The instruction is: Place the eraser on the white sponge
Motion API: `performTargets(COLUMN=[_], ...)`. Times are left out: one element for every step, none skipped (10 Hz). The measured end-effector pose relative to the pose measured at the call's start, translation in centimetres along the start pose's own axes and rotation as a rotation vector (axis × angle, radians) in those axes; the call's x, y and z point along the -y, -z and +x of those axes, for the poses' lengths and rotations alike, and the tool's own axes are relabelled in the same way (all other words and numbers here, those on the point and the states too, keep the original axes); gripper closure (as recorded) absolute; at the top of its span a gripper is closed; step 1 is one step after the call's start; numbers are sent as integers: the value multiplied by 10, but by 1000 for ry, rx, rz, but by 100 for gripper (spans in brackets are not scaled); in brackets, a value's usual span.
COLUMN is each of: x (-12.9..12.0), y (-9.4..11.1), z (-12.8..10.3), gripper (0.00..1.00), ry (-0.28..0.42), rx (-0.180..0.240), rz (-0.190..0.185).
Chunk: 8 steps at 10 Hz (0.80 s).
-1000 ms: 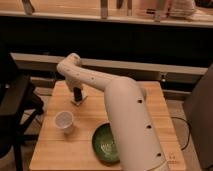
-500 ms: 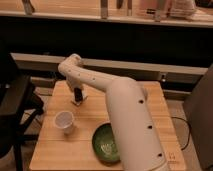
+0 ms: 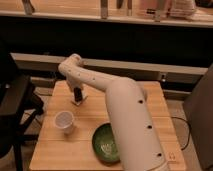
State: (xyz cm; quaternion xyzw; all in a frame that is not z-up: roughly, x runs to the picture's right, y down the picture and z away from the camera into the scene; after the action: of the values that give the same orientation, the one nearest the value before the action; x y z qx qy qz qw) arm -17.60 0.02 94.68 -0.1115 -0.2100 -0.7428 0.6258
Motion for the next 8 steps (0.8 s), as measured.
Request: performTargets(x=[1,1,1,1,1,1,0,-1], y=[0,-1,-1,-1,-1,-3,-3,-3], z=[0,1,1,2,2,2,2,2], gripper=[57,57,57,53,43,39,38,34], ry=[2,5,7,7,7,6,3,2], rx=[-1,-2,-3,-3,-4,-4,-6,-5], rz=[2,4,5,7,8,10,12,13])
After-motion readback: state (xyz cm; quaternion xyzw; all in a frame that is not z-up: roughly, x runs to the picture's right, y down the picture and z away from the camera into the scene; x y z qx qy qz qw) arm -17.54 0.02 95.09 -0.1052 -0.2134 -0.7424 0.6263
